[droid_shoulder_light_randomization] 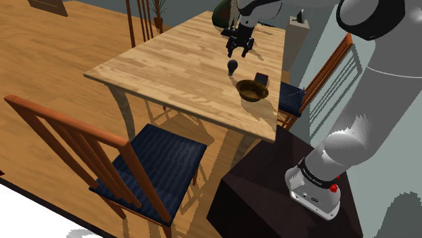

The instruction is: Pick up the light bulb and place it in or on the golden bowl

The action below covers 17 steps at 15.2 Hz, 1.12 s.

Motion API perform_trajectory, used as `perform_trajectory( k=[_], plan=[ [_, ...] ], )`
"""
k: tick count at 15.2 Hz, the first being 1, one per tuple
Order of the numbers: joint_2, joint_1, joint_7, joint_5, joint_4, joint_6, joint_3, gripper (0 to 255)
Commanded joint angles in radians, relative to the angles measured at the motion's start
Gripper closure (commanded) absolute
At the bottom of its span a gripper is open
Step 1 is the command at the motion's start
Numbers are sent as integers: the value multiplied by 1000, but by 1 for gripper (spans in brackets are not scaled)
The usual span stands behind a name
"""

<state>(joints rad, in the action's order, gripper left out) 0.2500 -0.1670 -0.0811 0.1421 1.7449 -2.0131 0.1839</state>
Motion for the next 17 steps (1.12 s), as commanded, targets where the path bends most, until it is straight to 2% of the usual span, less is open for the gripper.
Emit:
perform_trajectory(
  k=[1, 9, 16, 17],
  plan=[
    [66, -14, -9, 20, -60, 0, 2, 0],
    [102, -12, -17, 32, -8, -88, -5, 0],
    [102, -12, -17, 32, -9, -87, -5, 0],
    [102, -12, -17, 32, -9, -87, -5, 255]
  ],
)
